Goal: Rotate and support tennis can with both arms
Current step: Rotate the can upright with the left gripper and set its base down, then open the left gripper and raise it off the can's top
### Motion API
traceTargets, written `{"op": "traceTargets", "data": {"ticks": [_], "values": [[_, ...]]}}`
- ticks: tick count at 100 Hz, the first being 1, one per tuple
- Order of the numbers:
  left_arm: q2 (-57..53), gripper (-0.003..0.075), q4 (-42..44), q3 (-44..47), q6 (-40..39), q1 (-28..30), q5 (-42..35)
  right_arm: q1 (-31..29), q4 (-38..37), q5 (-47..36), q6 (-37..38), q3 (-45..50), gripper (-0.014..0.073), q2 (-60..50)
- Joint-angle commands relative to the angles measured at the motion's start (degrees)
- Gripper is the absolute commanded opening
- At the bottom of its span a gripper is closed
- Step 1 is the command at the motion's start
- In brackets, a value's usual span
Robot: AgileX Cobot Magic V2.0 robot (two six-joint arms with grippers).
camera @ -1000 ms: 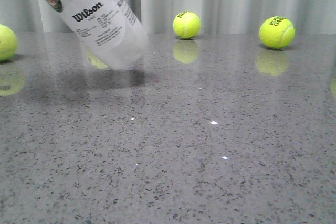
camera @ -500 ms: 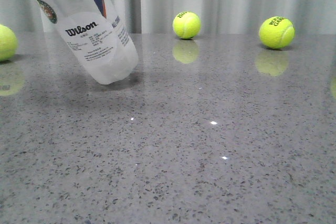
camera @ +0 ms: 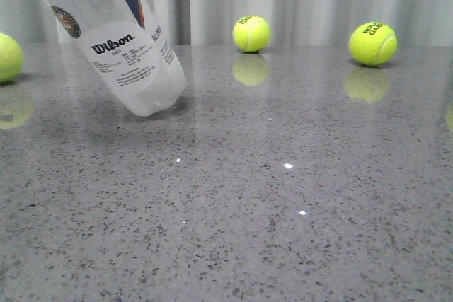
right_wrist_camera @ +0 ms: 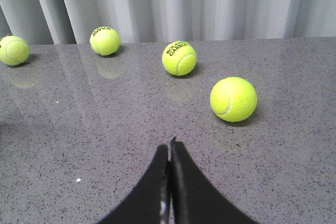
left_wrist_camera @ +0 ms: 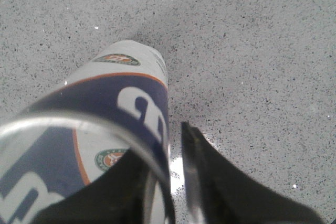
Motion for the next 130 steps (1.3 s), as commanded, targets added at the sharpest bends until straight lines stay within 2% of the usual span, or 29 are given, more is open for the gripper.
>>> {"op": "traceTargets", "data": {"ticks": [1, 14, 24, 65, 100, 130], "values": [[-1.51, 0.0298, -0.95, -2.82, -0.68, -0.55, 0.77, -0.26, -0.57, -4.99, -0.21, -1.25, -0.0065, 0.53], [-1.51, 0.0463, -0.86, -4.33, -0.68, -0.55, 0.53, -0.26, -0.57, -4.99, -0.21, -1.25, -0.0065, 0.53], [-1.51, 0.0515, -0.82, -5.23, -0.68, -0.55, 0.09, -0.26, -0.57, -4.99, -0.21, -1.25, -0.0065, 0.53], [1.44, 0.0514, -1.87, -5.44, -0.78, -0.55, -16.24, -0.26, -0.57, -4.95, -0.21, -1.25, -0.0065, 0.53], [4.96, 0.0514, -2.40, -6.41, -0.78, -0.55, -22.81, -0.26, -0.57, -4.91, -0.21, -1.25, -0.0065, 0.53], [4.84, 0.0513, -2.79, -6.41, -0.78, -0.55, -24.04, -0.26, -0.57, -4.91, -0.21, -1.25, -0.0065, 0.53]]}}
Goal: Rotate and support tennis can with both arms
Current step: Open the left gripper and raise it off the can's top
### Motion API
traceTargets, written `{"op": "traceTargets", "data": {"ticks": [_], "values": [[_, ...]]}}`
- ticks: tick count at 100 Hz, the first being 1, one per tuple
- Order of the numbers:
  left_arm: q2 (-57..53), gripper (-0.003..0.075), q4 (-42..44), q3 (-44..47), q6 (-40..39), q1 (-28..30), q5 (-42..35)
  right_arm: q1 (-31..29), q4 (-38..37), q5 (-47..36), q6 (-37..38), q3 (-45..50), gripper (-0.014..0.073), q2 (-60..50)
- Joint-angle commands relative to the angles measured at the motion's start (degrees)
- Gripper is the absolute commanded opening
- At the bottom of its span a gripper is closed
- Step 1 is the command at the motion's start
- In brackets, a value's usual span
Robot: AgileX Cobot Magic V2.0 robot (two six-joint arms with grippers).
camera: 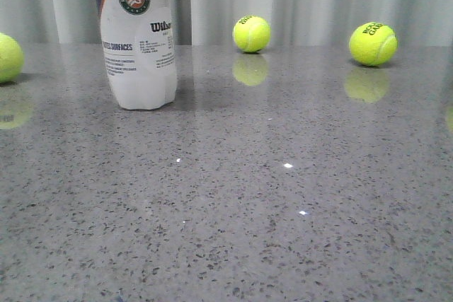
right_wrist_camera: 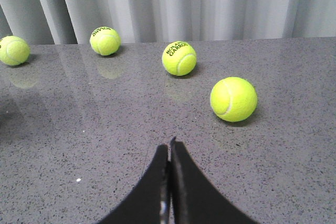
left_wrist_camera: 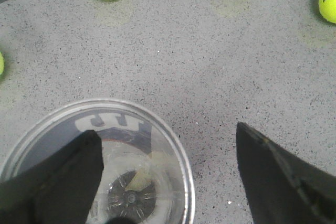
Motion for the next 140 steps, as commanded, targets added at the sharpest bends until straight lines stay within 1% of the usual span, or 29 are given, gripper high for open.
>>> {"op": "traceTargets", "data": {"ticks": [1, 7, 12, 19, 26, 31, 33, 38, 43, 65, 82, 121, 140], "values": [[-2.30, 0.0512, -1.64, -1.94, -0.68, -0.55, -4.16, -0.26, -0.57, -4.91, -0.21, -1.25, -0.0065, 0.53], [-2.83, 0.0505, -1.64, -1.94, -0.68, -0.55, -5.18, -0.26, -0.57, -4.91, -0.21, -1.25, -0.0065, 0.53], [-3.59, 0.0479, -1.64, -1.94, -0.68, -0.55, -6.15, -0.26, -0.57, -4.91, -0.21, -1.25, -0.0065, 0.53], [-5.12, 0.0409, -1.64, -1.80, -0.68, -0.55, -8.19, -0.26, -0.57, -4.91, -0.21, -1.25, -0.0065, 0.53], [-7.27, 0.0296, -1.64, -0.53, -0.68, -0.55, -11.53, -0.26, -0.57, -4.91, -0.21, -1.25, -0.0065, 0.53], [-9.14, 0.0188, -1.64, 0.99, -0.68, -0.55, -14.04, -0.26, -0.57, -4.91, -0.21, -1.25, -0.0065, 0.53], [-9.98, 0.0162, -1.64, 1.77, -0.68, -0.55, -15.00, -0.26, -0.57, -4.91, -0.21, -1.25, -0.0065, 0.53], [-12.01, 0.0059, -1.64, 3.91, -0.68, -0.55, -17.08, -0.26, -0.57, -4.91, -0.21, -1.25, -0.0065, 0.53], [-14.19, -0.0020, -1.64, 6.43, -0.68, -0.55, -19.02, -0.26, -0.57, -4.91, -0.21, -1.25, -0.0065, 0.53], [-24.23, -0.0021, -1.42, 19.11, -0.58, -0.55, -28.48, -0.26, -0.57, -4.91, -0.21, -1.25, -0.0065, 0.53], [-31.68, -0.0021, -1.29, 29.69, -0.58, -0.55, -33.85, -0.26, -0.57, -4.91, -0.21, -1.25, -0.0065, 0.53], [-47.01, -0.0021, -1.29, 50.78, -0.58, -0.55, -41.11, -0.26, -0.57, -4.91, -0.21, -1.25, -0.0065, 0.53], [-55.35, -0.0020, -1.29, 58.51, -0.58, -0.42, -41.77, -0.26, -0.57, -4.91, -0.21, -1.25, -0.0065, 0.53]]}}
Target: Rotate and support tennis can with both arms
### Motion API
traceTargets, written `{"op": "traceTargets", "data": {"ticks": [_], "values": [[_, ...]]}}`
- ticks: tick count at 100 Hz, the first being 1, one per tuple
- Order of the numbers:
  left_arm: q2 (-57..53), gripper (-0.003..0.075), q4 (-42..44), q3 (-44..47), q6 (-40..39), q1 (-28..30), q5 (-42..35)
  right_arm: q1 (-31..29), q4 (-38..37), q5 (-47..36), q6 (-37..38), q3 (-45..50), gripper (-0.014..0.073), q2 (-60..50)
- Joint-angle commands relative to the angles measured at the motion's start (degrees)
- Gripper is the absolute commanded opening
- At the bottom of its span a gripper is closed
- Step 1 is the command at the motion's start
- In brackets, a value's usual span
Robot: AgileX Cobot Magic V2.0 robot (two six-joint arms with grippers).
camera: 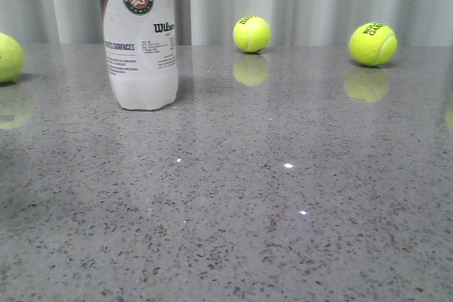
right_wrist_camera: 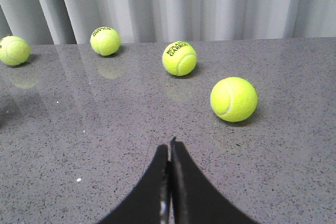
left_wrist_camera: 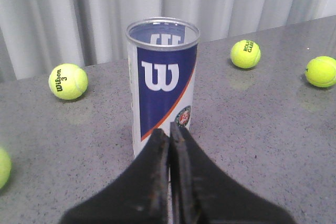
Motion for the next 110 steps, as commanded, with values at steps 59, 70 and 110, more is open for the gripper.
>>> {"op": "traceTargets", "data": {"ticks": [59, 70, 110], "values": [[-23.07, -0.0021, 2.96, 18.90, -0.58, -0.42, -5.14, -0.26, -0.57, -4.91, -0.21, -1.25, -0.0065, 0.53], [-24.37, -0.0021, 3.10, 20.81, -0.58, -0.31, -6.29, -0.26, -0.57, -4.91, -0.21, -1.25, -0.0065, 0.53], [-30.35, -0.0021, 5.62, 30.51, -0.58, 16.95, -12.18, -0.26, -0.57, -4.91, -0.21, -1.25, -0.0065, 0.53]]}}
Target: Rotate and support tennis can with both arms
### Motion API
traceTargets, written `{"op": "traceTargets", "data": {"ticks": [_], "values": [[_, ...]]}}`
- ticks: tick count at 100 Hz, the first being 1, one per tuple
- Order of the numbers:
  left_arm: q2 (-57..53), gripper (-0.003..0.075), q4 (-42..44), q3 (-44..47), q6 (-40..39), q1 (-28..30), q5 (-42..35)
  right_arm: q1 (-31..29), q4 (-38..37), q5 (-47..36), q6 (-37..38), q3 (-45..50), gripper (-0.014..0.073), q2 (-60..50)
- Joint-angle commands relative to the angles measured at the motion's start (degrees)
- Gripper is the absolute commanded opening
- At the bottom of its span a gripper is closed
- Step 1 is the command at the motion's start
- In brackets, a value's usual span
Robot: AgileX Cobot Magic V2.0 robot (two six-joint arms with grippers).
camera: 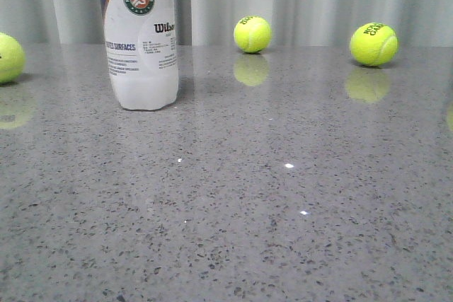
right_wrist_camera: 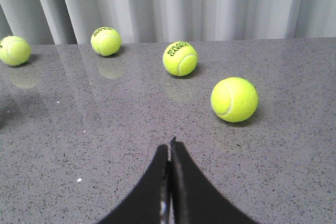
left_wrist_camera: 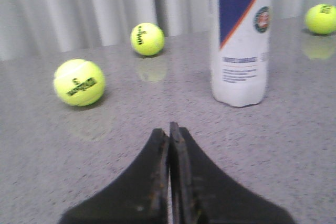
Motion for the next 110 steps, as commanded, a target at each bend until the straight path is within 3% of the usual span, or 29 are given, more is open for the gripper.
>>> {"op": "traceTargets", "data": {"ticks": [1, 30, 60, 74, 110], "values": [[-1.25, -0.0020, 0.02, 0.36, -0.58, 4.11, -5.28, -0.26, -0.57, -4.91, -0.21, -1.25, -0.0065, 0.53], [-12.07, -0.0020, 0.32, 10.38, -1.23, 11.17, -8.42, -0.26, -0.57, -4.94, -0.21, -1.25, -0.0065, 0.60], [-11.96, -0.0021, 3.37, 10.25, -3.92, 13.07, -5.75, -0.26, -0.57, -4.85, -0.21, -1.25, -0.0065, 0.65], [-11.96, -0.0020, 7.35, 10.25, -9.23, 13.53, -5.75, -0.26, -0.57, -4.85, -0.21, -1.25, -0.0065, 0.65], [-11.96, -0.0020, 7.57, 10.14, -8.27, 13.41, -6.08, -0.26, -0.57, -4.85, -0.21, -1.25, -0.0065, 0.65]]}}
